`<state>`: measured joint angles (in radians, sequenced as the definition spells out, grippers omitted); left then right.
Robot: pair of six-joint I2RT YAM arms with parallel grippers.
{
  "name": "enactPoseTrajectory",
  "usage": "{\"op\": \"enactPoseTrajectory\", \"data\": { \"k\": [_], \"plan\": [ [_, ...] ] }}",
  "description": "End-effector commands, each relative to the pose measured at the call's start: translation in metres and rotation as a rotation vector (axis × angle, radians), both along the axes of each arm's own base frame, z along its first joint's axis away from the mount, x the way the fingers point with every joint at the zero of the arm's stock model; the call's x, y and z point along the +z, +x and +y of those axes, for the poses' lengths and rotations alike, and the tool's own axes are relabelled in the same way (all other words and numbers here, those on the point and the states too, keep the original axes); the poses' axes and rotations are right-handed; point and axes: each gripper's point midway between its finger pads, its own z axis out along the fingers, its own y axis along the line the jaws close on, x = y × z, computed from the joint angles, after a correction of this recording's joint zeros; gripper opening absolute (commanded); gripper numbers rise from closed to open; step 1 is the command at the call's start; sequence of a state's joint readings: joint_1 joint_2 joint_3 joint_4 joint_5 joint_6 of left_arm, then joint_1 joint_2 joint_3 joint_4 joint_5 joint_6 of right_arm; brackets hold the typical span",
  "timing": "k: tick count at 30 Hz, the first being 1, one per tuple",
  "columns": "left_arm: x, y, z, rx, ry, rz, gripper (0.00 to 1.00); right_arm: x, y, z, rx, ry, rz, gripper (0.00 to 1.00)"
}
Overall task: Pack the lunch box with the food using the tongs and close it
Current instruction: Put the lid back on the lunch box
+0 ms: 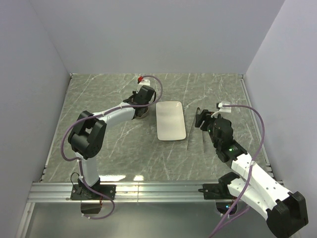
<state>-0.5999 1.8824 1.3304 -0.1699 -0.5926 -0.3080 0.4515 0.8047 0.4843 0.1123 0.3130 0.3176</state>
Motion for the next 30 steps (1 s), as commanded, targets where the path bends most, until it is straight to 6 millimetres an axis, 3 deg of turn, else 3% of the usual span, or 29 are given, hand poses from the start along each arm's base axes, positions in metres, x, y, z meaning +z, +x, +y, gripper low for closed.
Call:
{"op": "enactPoseTrajectory", "data": {
  "k": [1, 16, 30],
  "plan": [
    [0.029, 0.007, -0.011, -0.010, -0.014, -0.060, 0.00, 0.011, 0.004, -0.002, -0.019, 0.020, -0.039, 0.68],
    [0.026, 0.009, -0.004, 0.034, 0.021, -0.069, 0.00, 0.010, 0.003, -0.002, -0.016, 0.020, -0.038, 0.68],
    [0.007, 0.013, 0.001, 0.051, 0.081, -0.038, 0.00, 0.010, 0.003, -0.001, -0.015, 0.017, -0.035, 0.68]
  ]
}}
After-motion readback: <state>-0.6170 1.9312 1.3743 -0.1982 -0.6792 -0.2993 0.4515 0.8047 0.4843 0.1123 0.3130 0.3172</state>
